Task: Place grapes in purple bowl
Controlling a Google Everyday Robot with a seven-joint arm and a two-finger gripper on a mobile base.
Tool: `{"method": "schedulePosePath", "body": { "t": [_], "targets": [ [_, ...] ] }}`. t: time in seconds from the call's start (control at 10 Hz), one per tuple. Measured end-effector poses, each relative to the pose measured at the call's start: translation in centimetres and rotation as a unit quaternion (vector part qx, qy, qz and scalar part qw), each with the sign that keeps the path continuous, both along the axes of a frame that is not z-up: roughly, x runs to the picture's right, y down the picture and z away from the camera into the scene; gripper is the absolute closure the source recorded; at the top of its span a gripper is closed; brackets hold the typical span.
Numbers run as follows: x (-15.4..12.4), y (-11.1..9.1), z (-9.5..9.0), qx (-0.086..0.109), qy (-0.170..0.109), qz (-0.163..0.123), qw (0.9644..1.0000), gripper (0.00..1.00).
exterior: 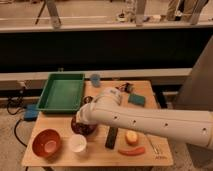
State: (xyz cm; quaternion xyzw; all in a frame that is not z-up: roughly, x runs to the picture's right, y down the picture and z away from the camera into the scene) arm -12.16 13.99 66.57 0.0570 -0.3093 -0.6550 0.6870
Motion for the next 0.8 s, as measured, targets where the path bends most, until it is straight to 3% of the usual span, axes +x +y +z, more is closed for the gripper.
{"method": "schedulePosePath", "body": {
  "t": [0.3, 0.8],
  "targets": [
    [0.06, -0.1, 0.24, -0.005, 0.006, -0.008, 0.9999, 0.22],
    [-0.1, -0.19, 0.76, -0.014, 0.009, -0.018, 0.9997, 0.2]
  ]
}}
